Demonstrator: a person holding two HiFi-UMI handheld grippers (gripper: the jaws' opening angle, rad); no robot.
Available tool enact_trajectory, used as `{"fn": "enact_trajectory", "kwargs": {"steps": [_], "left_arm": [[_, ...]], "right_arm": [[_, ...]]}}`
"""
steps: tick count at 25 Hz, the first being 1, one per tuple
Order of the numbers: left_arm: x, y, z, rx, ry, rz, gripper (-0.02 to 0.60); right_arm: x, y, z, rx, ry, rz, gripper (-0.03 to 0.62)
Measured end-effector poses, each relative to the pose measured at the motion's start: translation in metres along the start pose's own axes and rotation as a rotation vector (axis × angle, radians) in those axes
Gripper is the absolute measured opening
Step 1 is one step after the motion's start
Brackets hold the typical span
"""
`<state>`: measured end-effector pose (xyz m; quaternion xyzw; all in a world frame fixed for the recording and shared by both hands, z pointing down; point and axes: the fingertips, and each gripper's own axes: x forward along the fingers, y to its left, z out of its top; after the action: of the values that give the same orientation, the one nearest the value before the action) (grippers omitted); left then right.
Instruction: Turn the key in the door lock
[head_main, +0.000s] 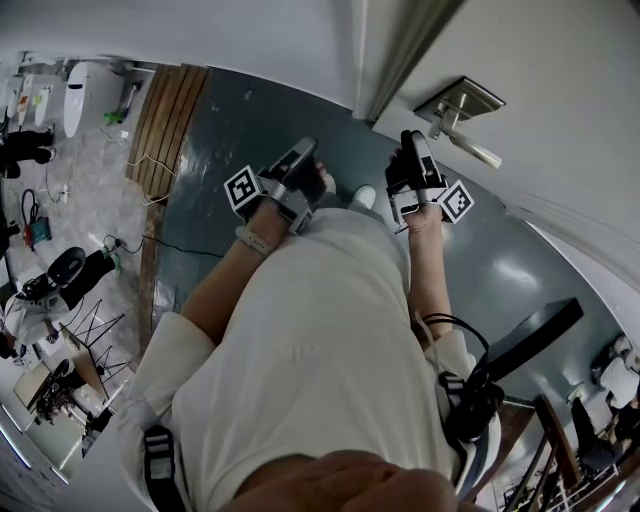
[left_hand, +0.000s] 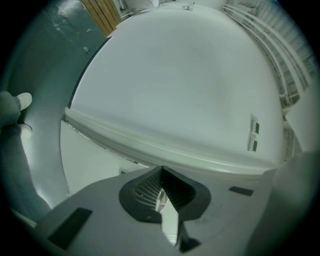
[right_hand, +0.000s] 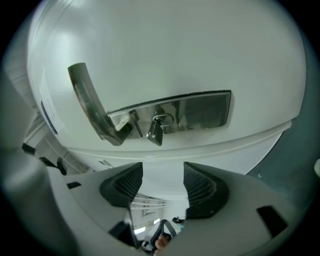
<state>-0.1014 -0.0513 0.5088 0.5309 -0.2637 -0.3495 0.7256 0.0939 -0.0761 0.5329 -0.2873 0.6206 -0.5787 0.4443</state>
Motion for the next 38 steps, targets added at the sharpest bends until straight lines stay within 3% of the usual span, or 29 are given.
{"fn": "enact_trajectory", "kwargs": {"steps": [2, 4, 8, 10, 13, 15, 16, 18, 24, 30, 38], "left_arm": [[0.000, 0.000, -0.001, -0.003, 0.000, -0.001, 0.008], [0.000, 0.000, -0.001, -0.007, 0.000, -0.001, 0.008], [0.001, 0.000, 0.000, -0.015, 0.003, -0.001, 0.008], [0.001, 0.001, -0.001, -0.016, 0.005, 0.000, 0.008], [0.001, 0.001, 0.000, -0.018, 0.003, 0.000, 0.008], [0.001, 0.001, 0.000, -0.019, 0.000, 0.001, 0.008], [0.000, 0.001, 0.000, -0.019, -0.002, 0.002, 0.008], [0.000, 0.001, 0.000, -0.019, -0.003, 0.001, 0.008], [-0.002, 0.001, 0.000, -0.021, -0.006, 0.001, 0.008], [-0.001, 0.002, 0.000, -0.022, -0.007, 0.003, 0.008], [-0.001, 0.002, 0.000, -0.026, -0.009, 0.000, 0.008]], "right_arm": [[-0.006, 0.007, -0.009, -0.067, 0.041, 0.005, 0.234], [-0.011, 0.016, -0.016, -0.190, 0.096, -0.001, 0.127], [-0.022, 0.016, -0.018, -0.600, 0.214, -0.144, 0.048], [-0.027, 0.013, -0.016, -0.921, 0.290, -0.258, 0.037], [-0.031, 0.015, -0.006, -1.610, 0.400, -0.485, 0.035], [-0.031, 0.025, 0.003, -2.009, 0.430, -0.618, 0.035], [-0.031, 0.028, 0.007, -2.149, 0.439, -0.670, 0.037], [-0.031, 0.028, 0.013, -2.333, 0.470, -0.746, 0.037], [-0.026, 0.014, 0.020, -2.538, 0.561, -0.841, 0.041], [-0.010, 0.007, 0.033, -2.597, 0.630, -0.876, 0.103], [-0.001, 0.003, 0.037, -2.687, 0.668, -0.942, 0.104]]}}
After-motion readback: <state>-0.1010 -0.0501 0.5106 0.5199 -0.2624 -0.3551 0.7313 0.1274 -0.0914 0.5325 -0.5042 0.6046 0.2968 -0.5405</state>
